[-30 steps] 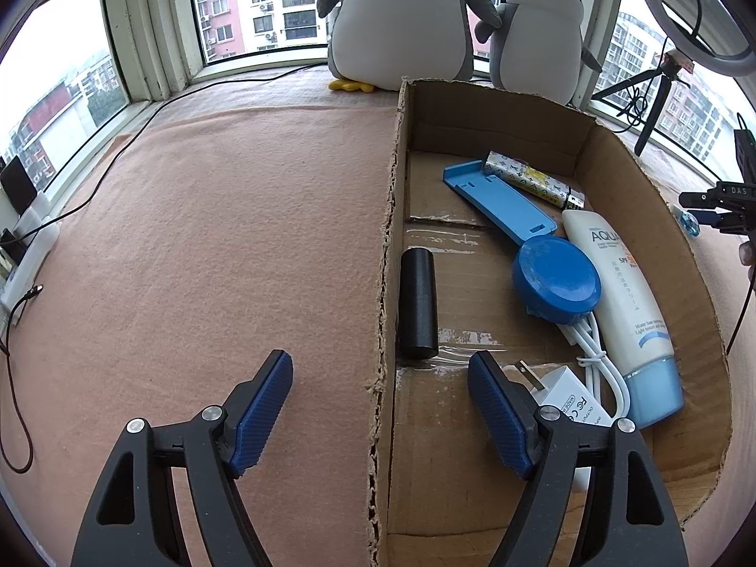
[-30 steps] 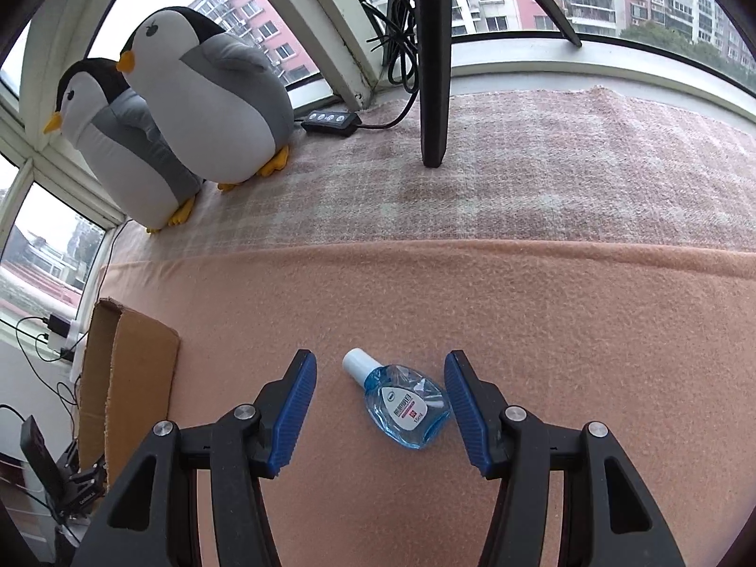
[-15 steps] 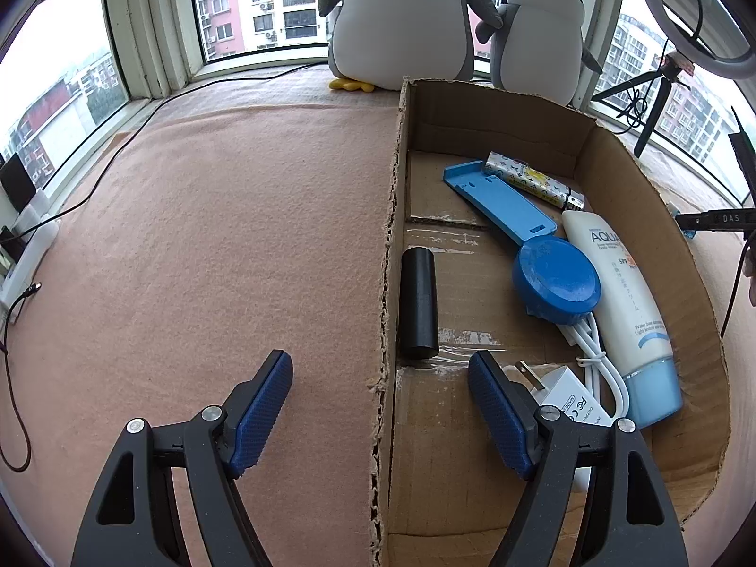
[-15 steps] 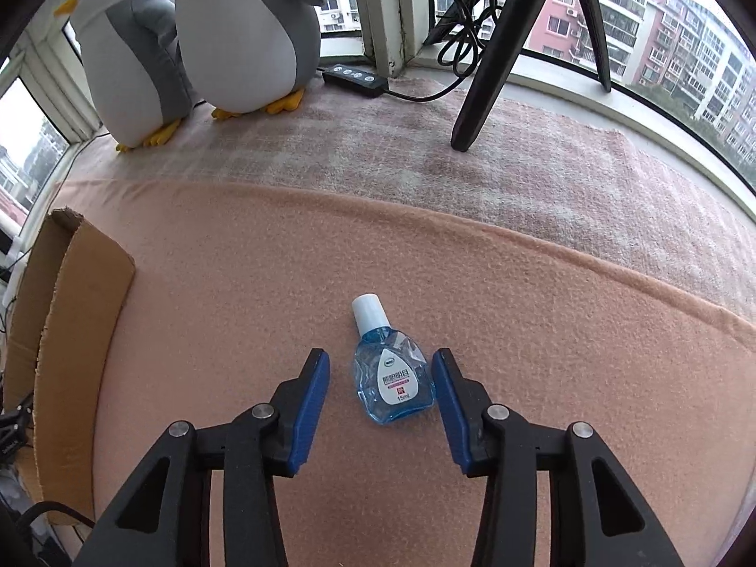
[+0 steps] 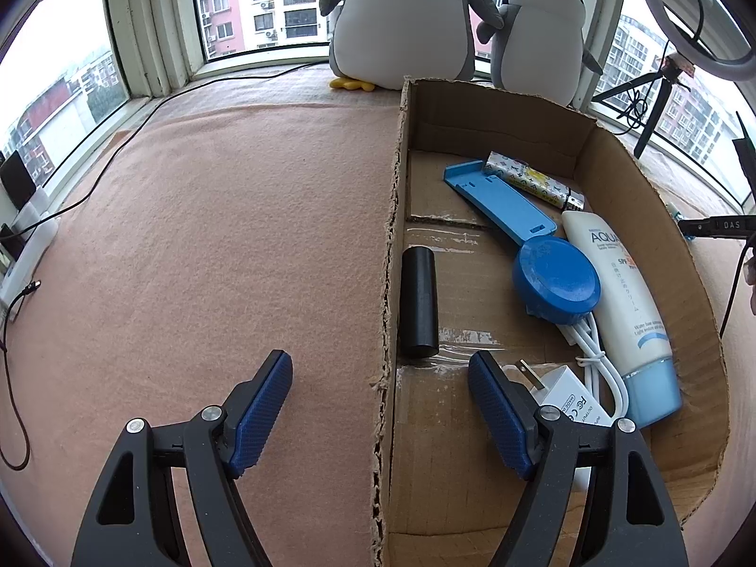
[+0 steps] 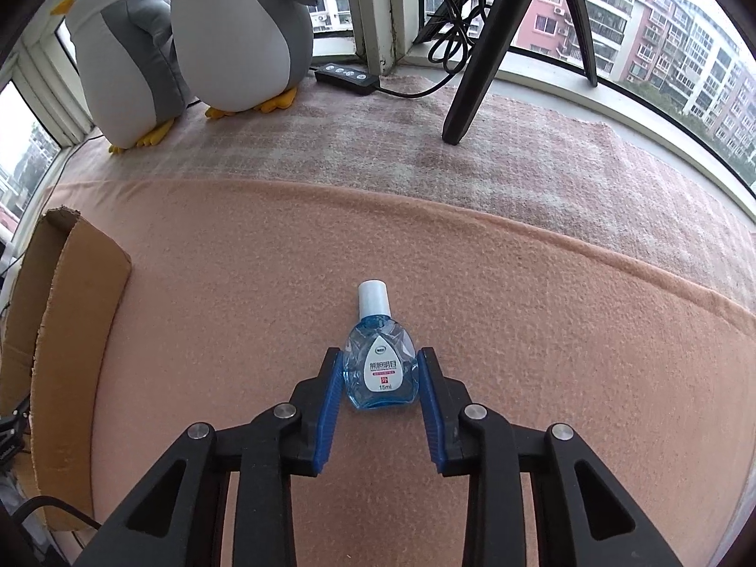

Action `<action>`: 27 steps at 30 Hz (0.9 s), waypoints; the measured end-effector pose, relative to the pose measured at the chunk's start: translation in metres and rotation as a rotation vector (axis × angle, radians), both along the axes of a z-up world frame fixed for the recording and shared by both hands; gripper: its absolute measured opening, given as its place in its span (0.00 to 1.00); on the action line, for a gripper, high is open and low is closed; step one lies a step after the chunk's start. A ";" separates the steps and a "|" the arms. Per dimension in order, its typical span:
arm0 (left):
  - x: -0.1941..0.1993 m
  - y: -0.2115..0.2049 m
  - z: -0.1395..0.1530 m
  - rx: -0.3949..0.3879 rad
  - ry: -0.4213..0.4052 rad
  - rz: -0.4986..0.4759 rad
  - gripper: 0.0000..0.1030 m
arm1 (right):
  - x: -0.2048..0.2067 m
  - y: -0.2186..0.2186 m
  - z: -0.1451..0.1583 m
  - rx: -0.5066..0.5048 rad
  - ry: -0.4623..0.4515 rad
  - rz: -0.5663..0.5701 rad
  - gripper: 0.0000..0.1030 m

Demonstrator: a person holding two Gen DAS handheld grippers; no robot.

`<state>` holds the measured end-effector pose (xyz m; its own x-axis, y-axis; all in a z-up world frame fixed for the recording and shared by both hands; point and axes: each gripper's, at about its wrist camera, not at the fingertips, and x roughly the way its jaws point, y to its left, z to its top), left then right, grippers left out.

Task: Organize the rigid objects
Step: 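Carry the eye-drop bottle into the box and open right gripper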

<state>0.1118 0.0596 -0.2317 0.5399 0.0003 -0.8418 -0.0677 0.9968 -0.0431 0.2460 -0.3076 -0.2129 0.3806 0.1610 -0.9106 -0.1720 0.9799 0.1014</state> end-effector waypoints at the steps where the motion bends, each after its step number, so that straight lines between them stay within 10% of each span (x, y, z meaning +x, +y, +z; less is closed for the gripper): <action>1: 0.000 0.000 0.000 -0.001 0.000 0.000 0.78 | -0.002 0.000 0.000 0.006 -0.003 -0.004 0.27; 27: -0.001 0.002 0.000 -0.006 -0.001 0.002 0.78 | -0.100 0.083 0.087 0.198 -0.202 0.087 0.27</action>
<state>0.1113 0.0615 -0.2321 0.5404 -0.0038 -0.8414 -0.0696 0.9964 -0.0492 0.1460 -0.2249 -0.1262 0.5279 0.3681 -0.7654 -0.2909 0.9251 0.2442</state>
